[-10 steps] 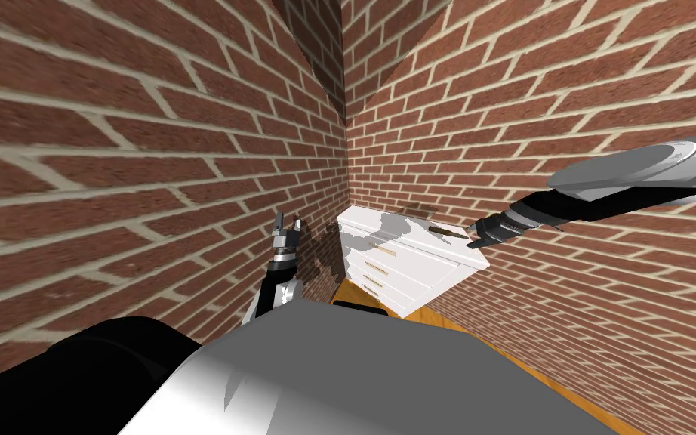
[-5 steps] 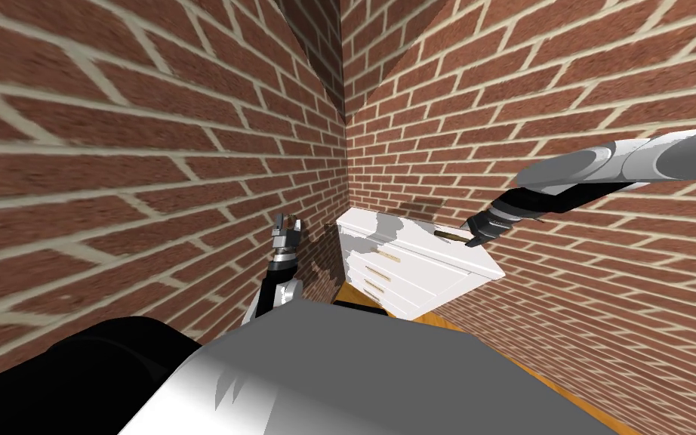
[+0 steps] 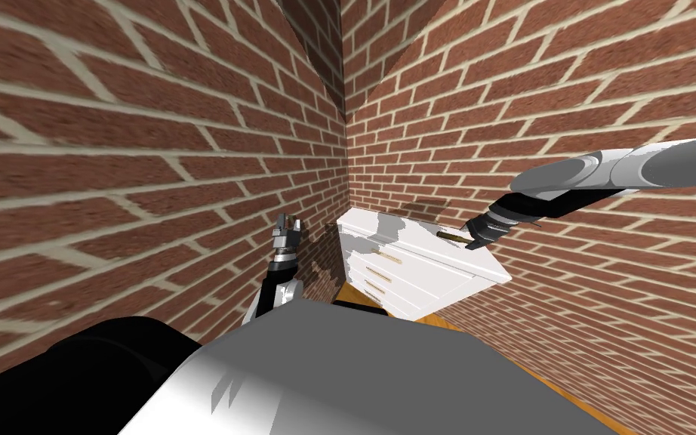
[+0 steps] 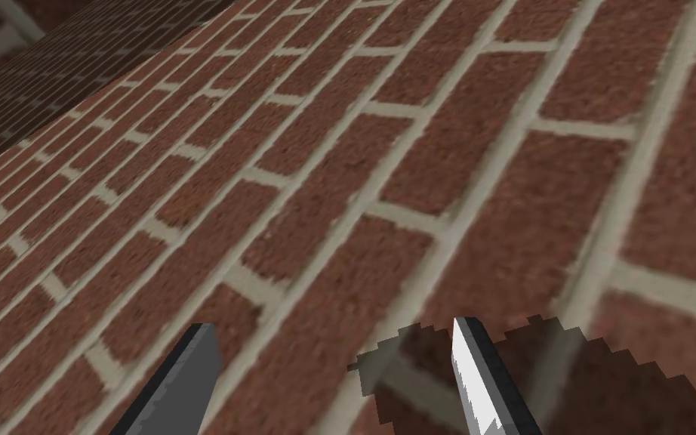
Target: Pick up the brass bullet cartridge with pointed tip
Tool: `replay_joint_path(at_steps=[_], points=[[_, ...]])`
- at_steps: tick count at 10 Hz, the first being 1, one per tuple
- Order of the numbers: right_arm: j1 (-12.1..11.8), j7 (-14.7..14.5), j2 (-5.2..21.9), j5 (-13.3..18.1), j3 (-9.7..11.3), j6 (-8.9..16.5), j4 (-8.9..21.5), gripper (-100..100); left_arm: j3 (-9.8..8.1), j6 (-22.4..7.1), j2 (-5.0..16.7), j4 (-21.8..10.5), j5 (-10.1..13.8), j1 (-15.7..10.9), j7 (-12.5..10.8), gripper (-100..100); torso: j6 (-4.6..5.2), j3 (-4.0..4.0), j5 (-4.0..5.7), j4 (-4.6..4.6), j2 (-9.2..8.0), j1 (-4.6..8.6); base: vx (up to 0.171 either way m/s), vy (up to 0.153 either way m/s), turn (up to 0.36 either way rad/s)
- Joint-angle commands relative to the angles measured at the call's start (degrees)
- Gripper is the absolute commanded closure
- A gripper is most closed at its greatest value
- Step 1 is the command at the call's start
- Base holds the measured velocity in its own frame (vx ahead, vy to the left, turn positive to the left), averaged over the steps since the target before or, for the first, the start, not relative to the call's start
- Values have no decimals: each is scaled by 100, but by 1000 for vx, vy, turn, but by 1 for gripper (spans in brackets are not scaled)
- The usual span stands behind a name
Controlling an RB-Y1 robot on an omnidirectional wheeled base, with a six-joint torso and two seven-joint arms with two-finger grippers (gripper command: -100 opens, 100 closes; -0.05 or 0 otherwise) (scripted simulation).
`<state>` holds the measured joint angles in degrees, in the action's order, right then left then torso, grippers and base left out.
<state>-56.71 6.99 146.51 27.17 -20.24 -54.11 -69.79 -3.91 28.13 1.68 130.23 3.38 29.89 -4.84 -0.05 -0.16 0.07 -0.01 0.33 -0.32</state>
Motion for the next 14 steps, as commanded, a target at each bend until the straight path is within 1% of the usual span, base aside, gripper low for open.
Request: replay_joint_path(at_steps=[1, 2, 6, 7, 8, 9, 10, 12, 13, 14], points=[[0, 0, 0, 0, 0, 0, 0, -100, 0, 0, 0, 0, 0, 0, 0, 0, 0, 0, 0, 0, 0, 0, -6, 2, 10], [-9, -12, -7, 0, 1, 27, -4, 100, 0, 0, 0, 0, 0, 0, 0, 0, 0, 2, -3, -2, -2, -6, 0, 0, 0], [-9, -11, -6, 0, 1, 25, -3, 100, 0, 0, 0, 0, 0, 0, 0, 0, 0, 1, -4, -1, -1, -8, 0, 0, 0], [-9, -11, -6, 0, 1, 25, -3, 0, 0, 0, 0, 0, 0, 0, 0, 0, 0, 1, -4, -1, -1, -8, 0, 0, 0], [134, -13, -50, 85, -146, -44, -151, -100, 0, 0, 0, 0, 0, 0, 0, 0, 0, 1, -4, -1, -1, -8, -23, -103, 214], [151, -11, -60, 103, -173, -59, -190, -100, 0, 0, 1, 0, 0, -1, 0, 0, -7, 3, 0, -2, -6, 21, -102, -170, 180], [190, 2, -87, 145, -245, -113, -292, -100, -1, 0, 1, 0, 0, -1, 0, 0, 0, 17, 9, -7, -29, 46, -97, -146, 189], [241, 102, -133, 161, -364, -276, -392, -100, -1, 0, 1, 0, 0, -1, 0, 0, -2, 18, 10, -8, -29, 49, -72, -149, 238], [229, 203, -121, 119, -395, -385, -341, -100, -1, 0, 1, 0, 0, -1, 0, 0, 1, 16, 10, -8, -25, 49, -23, -86, 179], [186, 273, -80, 67, -384, -482, -251, -100, 0, 0, 1, 0, 0, 0, 0, 0, 0, 8, 7, -4, -10, 31, 17, -19, 86]])
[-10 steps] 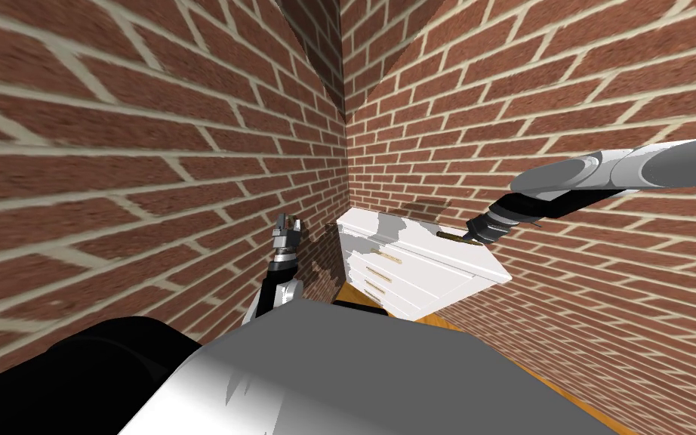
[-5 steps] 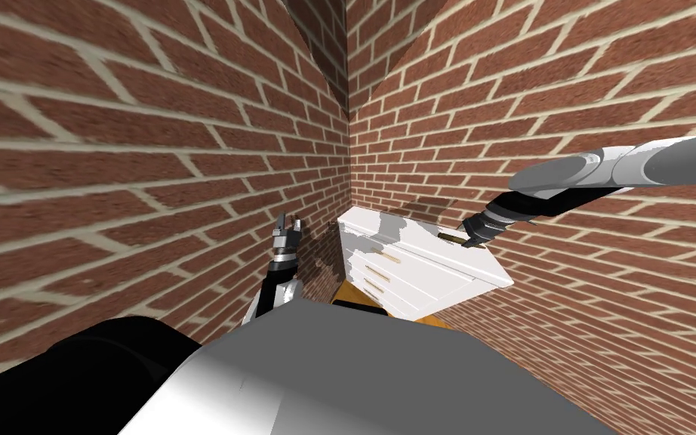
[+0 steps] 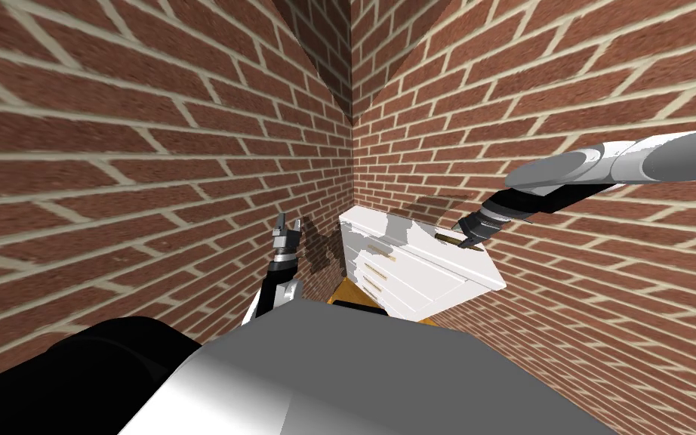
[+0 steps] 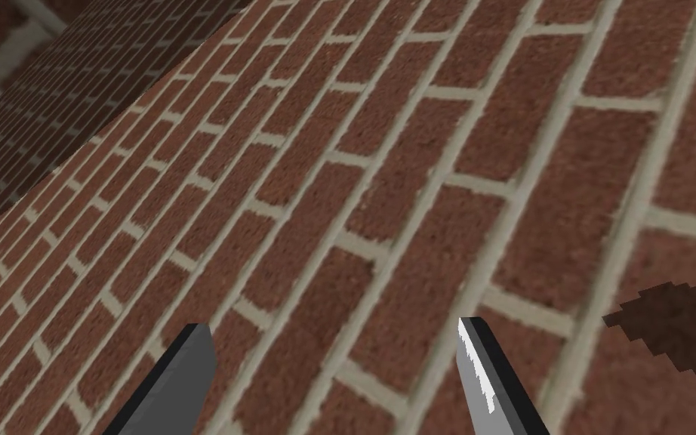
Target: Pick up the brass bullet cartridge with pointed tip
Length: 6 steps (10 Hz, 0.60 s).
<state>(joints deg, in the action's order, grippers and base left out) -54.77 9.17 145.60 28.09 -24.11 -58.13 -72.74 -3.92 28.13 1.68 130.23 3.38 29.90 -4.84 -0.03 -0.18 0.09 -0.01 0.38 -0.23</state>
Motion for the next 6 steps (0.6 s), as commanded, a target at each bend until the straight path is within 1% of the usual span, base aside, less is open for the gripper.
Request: replay_joint_path(at_steps=[1, 3, 6], points=[[-54, 103, 53, -68, 26, -162, 125, -100, 0, 0, 0, 0, 0, 0, 0, 0, 0, 0, 0, 0, 0, 0, 30, 23, 31], [-200, 198, 181, -189, 116, -374, 354, -100, 0, 0, 0, 0, 0, 0, 0, 0, -2, -8, -7, 4, 13, -25, 31, 29, 52], [-388, 284, 339, -345, 257, -623, 658, -100, 0, 0, 0, 0, 0, 0, 0, 0, -1, -6, -7, 3, 8, -23, 12, 18, 28]])
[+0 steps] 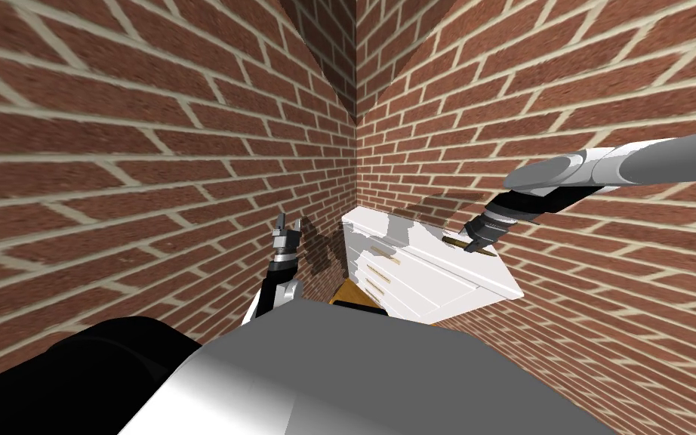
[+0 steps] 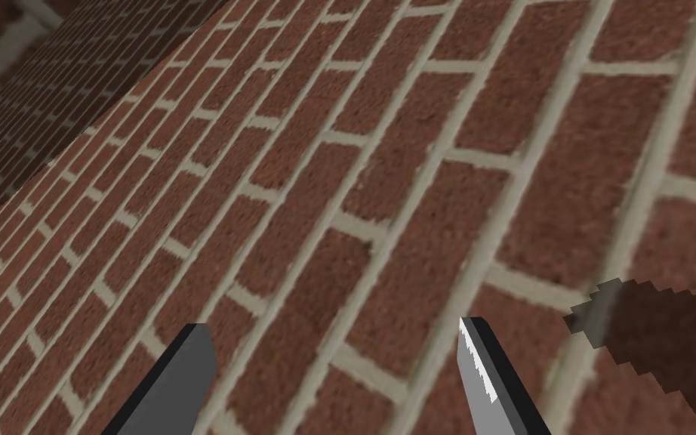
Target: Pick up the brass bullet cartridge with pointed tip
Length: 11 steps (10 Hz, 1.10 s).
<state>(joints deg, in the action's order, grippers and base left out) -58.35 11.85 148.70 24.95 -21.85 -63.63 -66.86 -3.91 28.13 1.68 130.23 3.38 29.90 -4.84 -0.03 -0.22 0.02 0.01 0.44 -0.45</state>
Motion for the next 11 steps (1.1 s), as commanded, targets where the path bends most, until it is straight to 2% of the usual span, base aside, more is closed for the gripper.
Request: replay_joint_path(at_steps=[1, 3, 4, 5, 6, 8, 9, 10, 11], points=[[-126, 53, 112, -112, 109, -196, 228, -100, 0, 0, 0, 0, 0, 0, 0, 0, 0, 0, 0, 0, 0, 0, 11, 15, 35], [-241, 90, 210, -205, 204, -340, 406, -100, 0, 0, 0, 0, 0, 0, 0, 0, 0, 0, 0, 0, 0, 1, 10, 13, 22], [-184, 80, 170, -164, 175, -274, 321, -100, 0, 0, 0, 0, 0, 0, 0, 0, 0, 0, 0, 0, -1, 1, 0, 0, 0], [-189, 88, 176, -170, 181, -291, 330, 0, 0, 0, 0, 0, 0, 0, 0, 0, 1, 2, 1, -1, -3, 4, 0, 0, 0], [-339, 26, 103, -188, 166, -100, 271, -100, 0, 0, 0, 0, 0, 0, 0, 0, 1, 3, 1, -2, -5, 6, -14, 2, 41], [-490, -35, 30, -207, 152, 89, 213, -100, 0, 0, 0, 0, 0, 0, 0, 0, 1, 7, 3, -3, -13, 8, -24, 2, 38], [-485, -16, 83, -221, 133, 12, 274, -100, 0, 0, 0, 0, 0, 0, 0, 0, 1, 8, 3, -4, -14, 8, -11, 0, 4], [-494, -23, 80, -223, 132, 34, 271, 100, 0, 0, 0, 0, 0, 0, 0, 0, 2, 8, 1, -4, -12, 7, 0, 0, 0], [-493, -22, 80, -223, 133, 32, 271, 100, 0, 0, 0, 0, 0, 0, 0, 0, 1, 6, 1, -3, -9, 7, 0, 0, 0]])
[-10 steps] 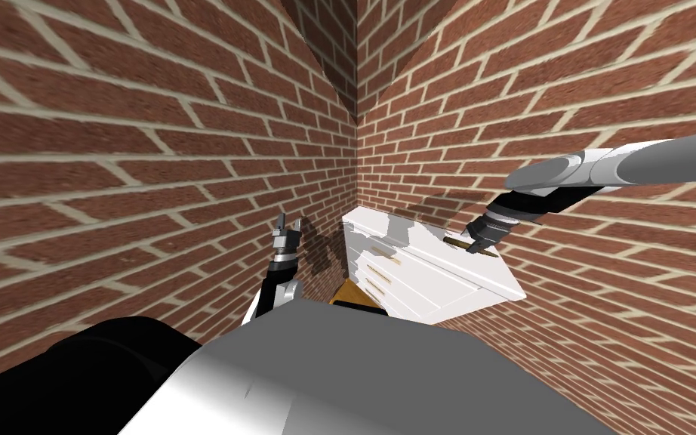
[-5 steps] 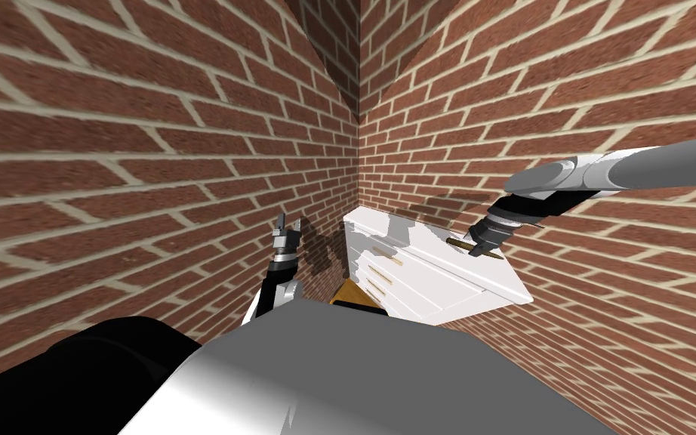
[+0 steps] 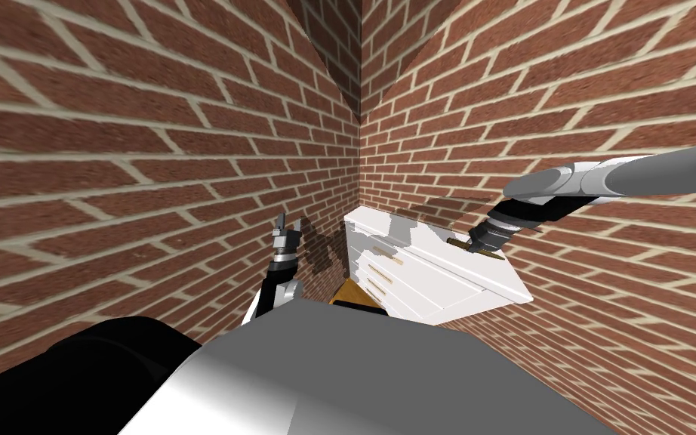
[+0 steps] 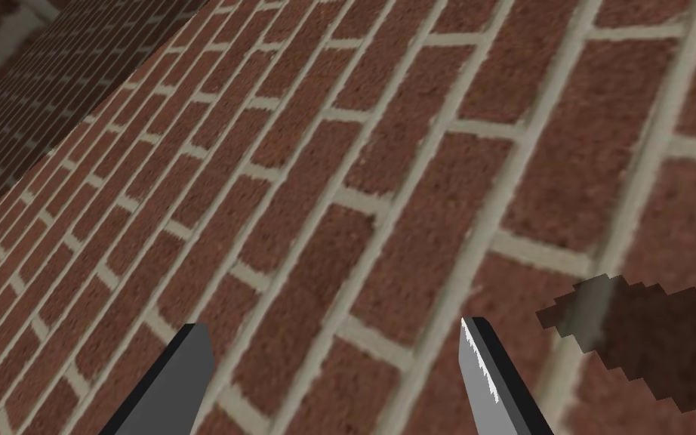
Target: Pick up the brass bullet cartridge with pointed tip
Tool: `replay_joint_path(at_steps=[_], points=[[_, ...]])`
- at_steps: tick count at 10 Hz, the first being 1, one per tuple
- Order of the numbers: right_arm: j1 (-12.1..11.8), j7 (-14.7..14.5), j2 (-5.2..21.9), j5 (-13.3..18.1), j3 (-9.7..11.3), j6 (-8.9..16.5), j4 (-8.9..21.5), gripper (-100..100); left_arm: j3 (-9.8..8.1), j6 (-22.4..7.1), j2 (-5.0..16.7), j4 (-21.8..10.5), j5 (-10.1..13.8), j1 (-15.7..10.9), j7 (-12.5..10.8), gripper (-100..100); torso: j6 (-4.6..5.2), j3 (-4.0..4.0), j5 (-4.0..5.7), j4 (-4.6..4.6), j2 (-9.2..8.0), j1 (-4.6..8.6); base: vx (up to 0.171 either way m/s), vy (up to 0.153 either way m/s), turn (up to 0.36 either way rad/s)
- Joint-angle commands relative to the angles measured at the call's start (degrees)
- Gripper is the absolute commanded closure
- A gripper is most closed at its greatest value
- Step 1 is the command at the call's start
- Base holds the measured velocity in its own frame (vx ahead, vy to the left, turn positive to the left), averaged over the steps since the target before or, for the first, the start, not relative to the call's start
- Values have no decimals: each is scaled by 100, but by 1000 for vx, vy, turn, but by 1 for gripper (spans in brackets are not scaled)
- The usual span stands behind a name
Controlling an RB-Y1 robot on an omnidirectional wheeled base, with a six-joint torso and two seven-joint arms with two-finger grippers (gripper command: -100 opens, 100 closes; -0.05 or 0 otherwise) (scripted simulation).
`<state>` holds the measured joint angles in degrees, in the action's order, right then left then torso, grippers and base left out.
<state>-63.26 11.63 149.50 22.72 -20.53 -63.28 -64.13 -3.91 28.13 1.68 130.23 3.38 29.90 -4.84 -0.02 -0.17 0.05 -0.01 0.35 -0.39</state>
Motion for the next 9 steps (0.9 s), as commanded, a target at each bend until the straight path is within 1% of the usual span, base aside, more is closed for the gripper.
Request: replay_joint_path(at_steps=[1, 3, 4, 5, 7, 8, 9], points=[[0, 0, 0, 0, 0, 0, 0, 100, 0, 0, 0, 0, 0, 0, 0, 0, 0, 0, 0, 0, 0, 0, 0, 0, 0], [-1, 0, 0, 0, 0, -2, -1, 100, 0, 0, 0, 0, 0, 0, 0, 0, 0, -1, 0, 0, 2, 1, 0, 0, 0], [-1, 0, 0, 0, 0, -2, -2, 0, 0, 0, 0, 0, 0, 0, 0, 0, 0, -1, 0, 0, 2, 1, 0, 0, 0], [181, 61, 38, 38, 37, -173, 9, 100, 0, 0, 0, 0, 0, 0, 0, 0, 0, -1, -1, 0, 2, 0, 16, -1, -49], [302, 110, 96, 53, 49, -325, 55, 100, 0, 0, 0, 0, 0, 0, 0, 0, 0, -2, -4, -1, 7, -4, 24, -1, -36], [263, 99, 75, 52, 49, -242, 16, 100, 0, 0, 0, 0, 0, 0, 0, 0, -2, -3, -4, -1, 8, -5, 8, -1, -1], [270, 104, 80, 51, 46, -264, 25, 0, 0, 0, 0, 0, 0, 0, 0, 0, -1, -3, -1, 1, 6, -3, 0, 0, 0]])
